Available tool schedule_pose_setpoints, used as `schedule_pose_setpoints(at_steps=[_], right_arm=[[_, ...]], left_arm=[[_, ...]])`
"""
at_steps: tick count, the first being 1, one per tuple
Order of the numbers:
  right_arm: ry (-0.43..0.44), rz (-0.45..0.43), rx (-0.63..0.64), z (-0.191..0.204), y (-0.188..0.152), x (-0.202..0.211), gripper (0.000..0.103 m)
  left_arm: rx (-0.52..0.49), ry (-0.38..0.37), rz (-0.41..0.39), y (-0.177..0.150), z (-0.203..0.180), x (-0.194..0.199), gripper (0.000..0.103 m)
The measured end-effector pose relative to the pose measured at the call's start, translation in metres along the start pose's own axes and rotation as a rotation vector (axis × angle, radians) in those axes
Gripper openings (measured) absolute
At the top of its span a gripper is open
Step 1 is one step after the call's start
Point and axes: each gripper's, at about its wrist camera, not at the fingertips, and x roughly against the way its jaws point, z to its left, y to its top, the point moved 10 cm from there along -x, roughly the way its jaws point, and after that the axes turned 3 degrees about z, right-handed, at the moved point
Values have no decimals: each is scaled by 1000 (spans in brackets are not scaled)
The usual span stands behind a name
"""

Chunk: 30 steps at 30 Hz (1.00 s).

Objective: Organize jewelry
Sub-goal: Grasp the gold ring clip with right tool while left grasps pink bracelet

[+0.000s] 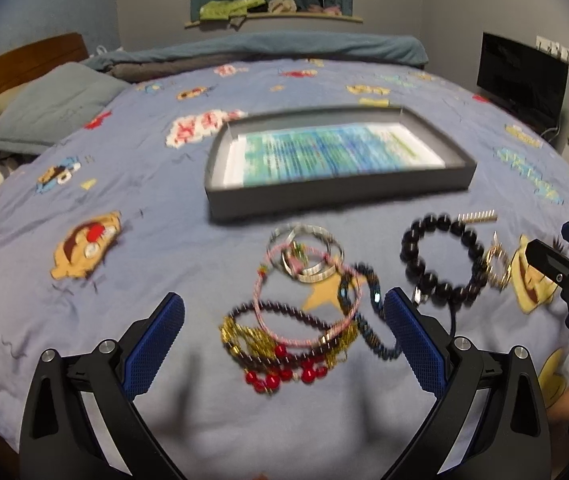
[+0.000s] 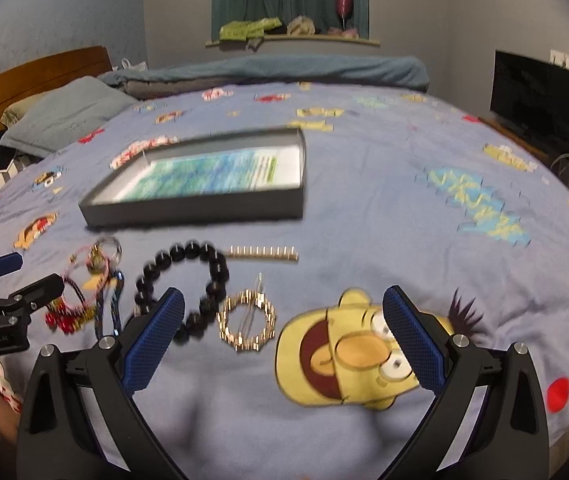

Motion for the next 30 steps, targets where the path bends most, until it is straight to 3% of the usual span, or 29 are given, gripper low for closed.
schedule_pose_setpoints(at_steps=[5,10,14,17,21,30], right_arm=[[75,-25,22,5,21,10,98],[145,40,79,13,19,4,98],[171,56,97,10,13,1,98],[172,108,93,6,2,-6,98],[156,106,121,6,-7,-8,98],[167,164,96,4,-24,-25,97]], left_arm=[[-42,-55,-32,20,4,9,99],[-112,-59,-38,32,13,7,99],[-149,-108,-27,28,12,1,99],[-142,-88,21,18,16,-10,99],[-115,-11,60,5,32,-25,99],[-114,-41,80,-9,35,-40,97]])
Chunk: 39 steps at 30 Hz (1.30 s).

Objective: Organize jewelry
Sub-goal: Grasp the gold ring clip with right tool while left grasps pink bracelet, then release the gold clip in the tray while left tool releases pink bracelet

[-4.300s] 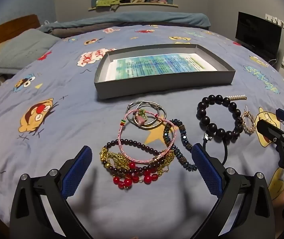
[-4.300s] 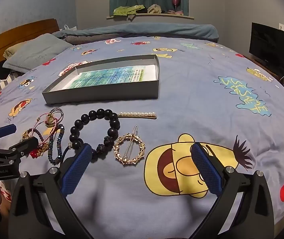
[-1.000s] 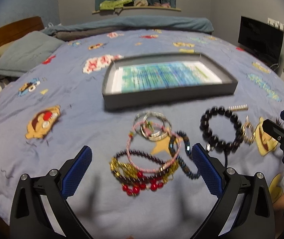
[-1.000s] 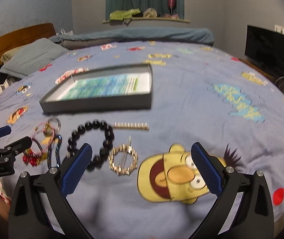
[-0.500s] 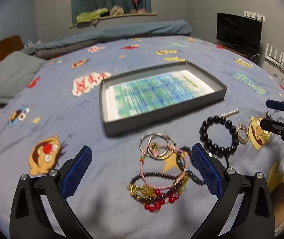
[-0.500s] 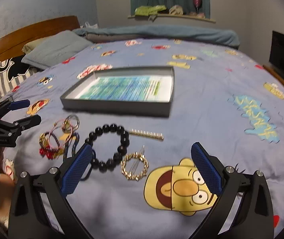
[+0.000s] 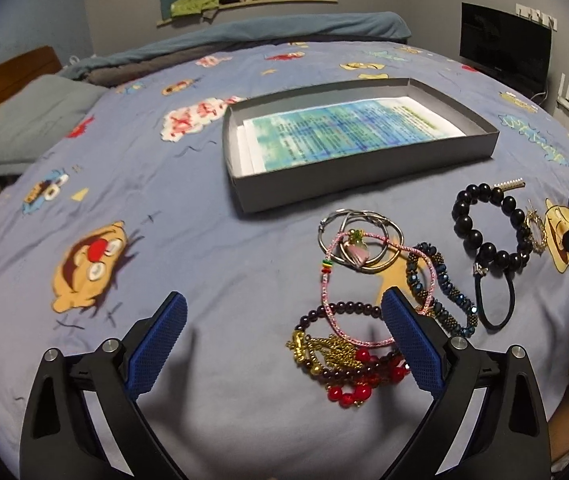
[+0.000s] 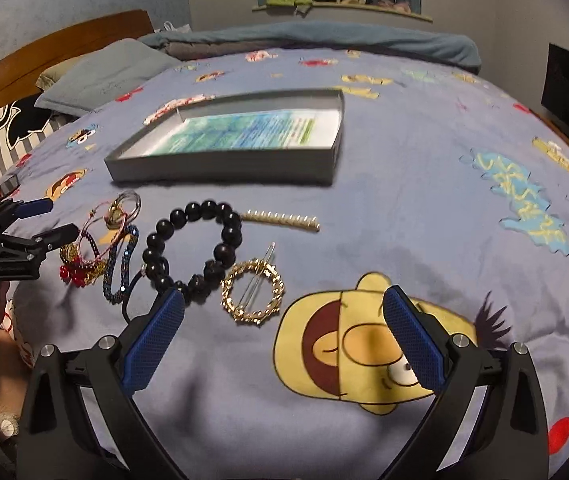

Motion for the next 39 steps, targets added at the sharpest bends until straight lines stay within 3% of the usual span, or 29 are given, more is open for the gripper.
schedule_pose_setpoints(at_steps=[1,4,7,8,12,13,21,24,29,31,39], right_arm=[[4,3,1,2,-1,-2,88],[12,16,11,7,-4,-10,80],[17,32,29,13,-7,-16,63],[15,36,37,16,-8,-18,54],[12,42,51,19,-12,-22,41],[14,41,55,21,-13,-23,40],[36,59,38,22,-14,-29,41],[39,60,41,22,-13,-30,42],[41,49,54,24,-12,-27,40],[42,41,57,24,-11,-24,40],[38,6,50,21,-2,-12,40]], left_arm=[[5,-10,3,0,0,-2,97],[11,-34,1,1,-3,-5,96],[7,-47,-5,3,-6,-4,93],[6,-54,-6,2,-6,-4,90],[3,-83,6,1,-8,-7,75],[-1,-89,8,1,-10,-8,70],[-30,-114,10,3,-17,-11,60],[-30,-130,15,5,-18,-14,52],[-19,-173,23,8,-20,-18,15],[-9,-187,23,8,-18,-17,8],[6,-204,-35,21,-11,3,6]])
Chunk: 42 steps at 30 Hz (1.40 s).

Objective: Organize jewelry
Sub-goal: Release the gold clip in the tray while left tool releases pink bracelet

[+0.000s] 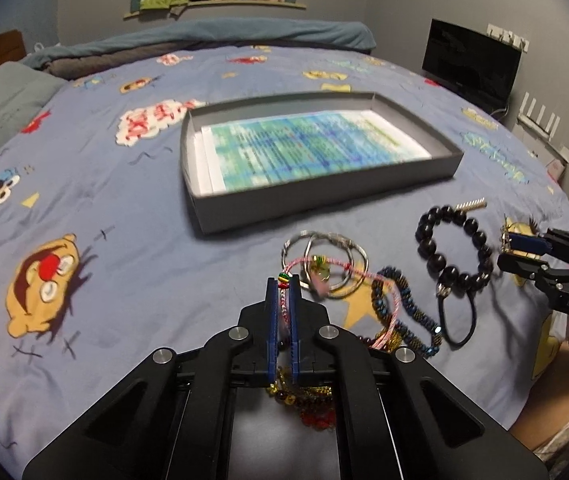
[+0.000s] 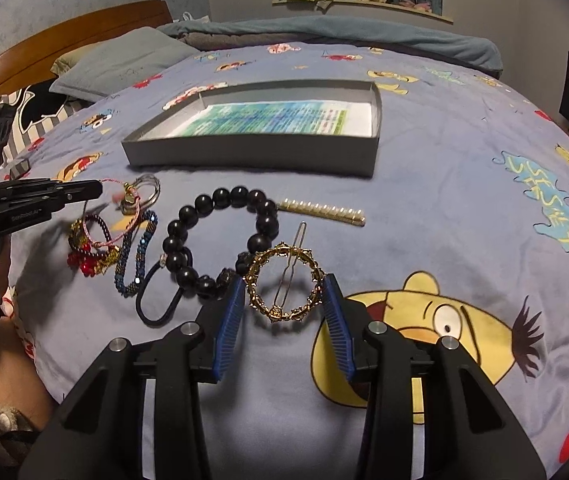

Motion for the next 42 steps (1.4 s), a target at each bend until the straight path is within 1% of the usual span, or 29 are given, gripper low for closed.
schedule_pose_setpoints(at_steps=[4,7,10,13,17,18,20,23,25,27,31,35,37,39,42], right_arm=[[1,-20,5,-1,13,8,40],[20,-32,-4,-3,28,11,40],[28,-52,-3,-5,48,12,40],[6,-77,9,-10,73,11,40],[3,-90,-21,-20,112,-2,40],[5,-95,-32,-23,123,-8,40],[-3,-98,-50,-30,144,-21,40],[-17,-81,-71,-38,165,-43,40],[-31,-67,-74,-42,175,-57,40],[-53,-43,-77,-46,185,-76,40],[-95,30,-83,-53,193,-108,40],[-97,98,-128,-63,195,-130,40],[-120,121,-133,-69,194,-137,40],[-124,149,-143,-71,191,-143,40],[-135,161,-141,-72,189,-148,40]], left_arm=[[-4,-8,-47,20,2,19,6],[-8,-15,-80,38,5,33,6],[-3,-14,-108,58,11,41,6],[-18,-1,-127,85,17,46,6],[-46,17,-145,120,20,41,6],[-48,9,-138,129,20,36,6],[-55,16,-127,144,21,24,6],[-77,60,-108,162,26,-1,6],[-71,64,-86,171,31,-20,6],[-53,59,-48,174,37,-45,6],[-18,85,30,171,55,-90,6],[29,92,85,167,70,-118,6],[23,110,108,165,75,-128,6],[0,132,124,162,75,-135,6],[-21,152,152,156,75,-145,6]])
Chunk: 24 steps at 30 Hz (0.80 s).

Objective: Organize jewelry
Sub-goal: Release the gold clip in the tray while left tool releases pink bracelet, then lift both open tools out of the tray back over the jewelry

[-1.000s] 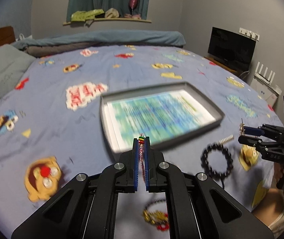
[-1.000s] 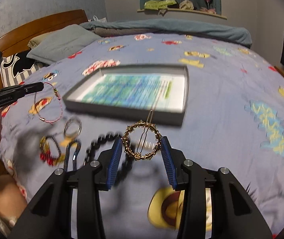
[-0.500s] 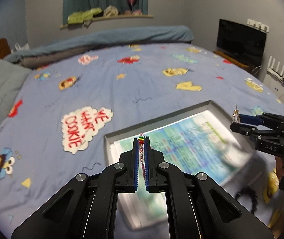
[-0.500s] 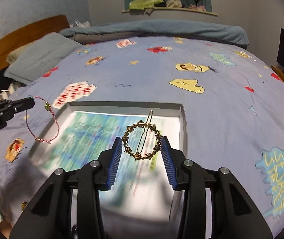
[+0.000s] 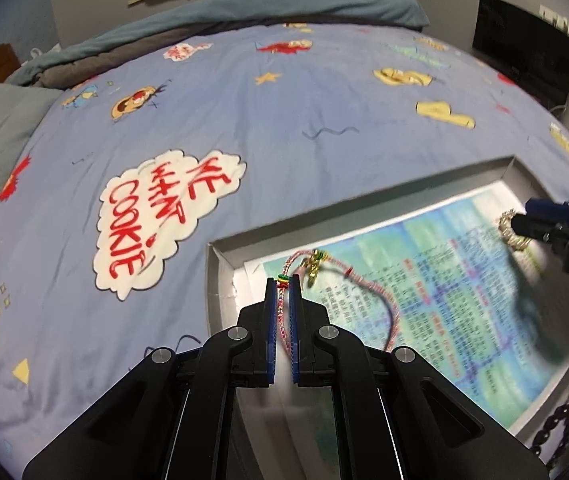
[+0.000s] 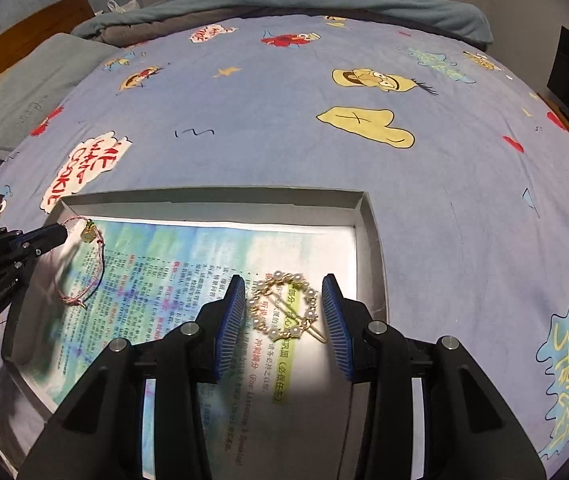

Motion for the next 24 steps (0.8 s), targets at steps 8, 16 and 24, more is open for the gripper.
schedule_pose_setpoints(at_steps=[8,16,24], right_arm=[[6,-7,8,2,1,-2,42],[59,-69,-12,6,3,17,70],[118,-165,-39,7,-3,58,95]], left_arm=[[2,11,12,-5,0,-6,29],[-5,36,-37,-3,-1,10,62],[-32,70,-117,-4,-4,45,80]])
